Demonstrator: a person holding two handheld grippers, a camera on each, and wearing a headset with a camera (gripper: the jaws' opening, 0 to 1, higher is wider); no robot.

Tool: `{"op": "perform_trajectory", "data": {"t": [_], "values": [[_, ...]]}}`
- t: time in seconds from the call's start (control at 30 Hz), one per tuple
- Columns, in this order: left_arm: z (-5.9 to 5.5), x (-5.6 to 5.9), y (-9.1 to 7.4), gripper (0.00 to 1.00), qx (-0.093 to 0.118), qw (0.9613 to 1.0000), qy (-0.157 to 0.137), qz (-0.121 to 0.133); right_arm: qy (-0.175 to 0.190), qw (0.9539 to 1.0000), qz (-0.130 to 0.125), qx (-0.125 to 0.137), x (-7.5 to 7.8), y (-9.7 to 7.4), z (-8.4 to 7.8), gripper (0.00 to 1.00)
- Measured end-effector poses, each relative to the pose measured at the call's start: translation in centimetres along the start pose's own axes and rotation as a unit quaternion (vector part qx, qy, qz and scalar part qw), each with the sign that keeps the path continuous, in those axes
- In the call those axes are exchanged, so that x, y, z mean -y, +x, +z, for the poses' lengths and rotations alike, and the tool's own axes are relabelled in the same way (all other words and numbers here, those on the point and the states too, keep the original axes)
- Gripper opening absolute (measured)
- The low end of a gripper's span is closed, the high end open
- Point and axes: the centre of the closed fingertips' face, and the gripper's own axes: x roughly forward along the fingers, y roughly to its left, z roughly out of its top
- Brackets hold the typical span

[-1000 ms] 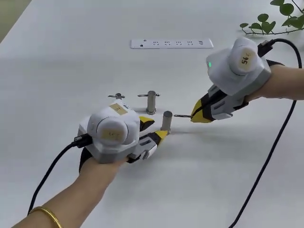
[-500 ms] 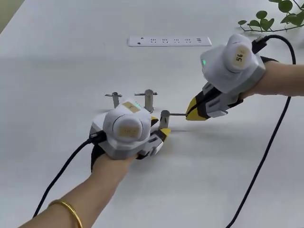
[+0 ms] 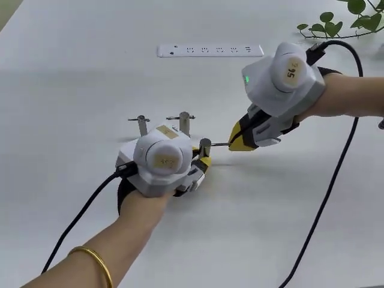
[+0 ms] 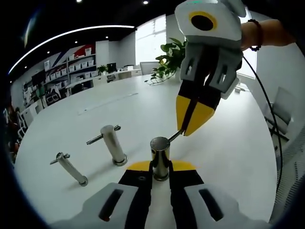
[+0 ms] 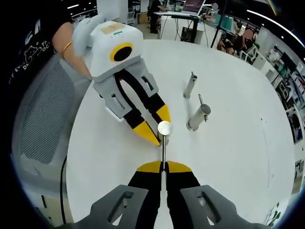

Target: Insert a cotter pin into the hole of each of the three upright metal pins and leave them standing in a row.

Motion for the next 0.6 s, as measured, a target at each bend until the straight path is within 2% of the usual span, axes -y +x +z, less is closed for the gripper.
{"op": "perform_trajectory", "data": {"t": [0.6], "values": [[-0.1, 0.1, 0.2, 0.10, -0.003, 1.0000, 0.000, -0.007, 0.014, 0.9999, 0.002, 0.005, 0.7, 1.0, 1.0, 0.00]]}}
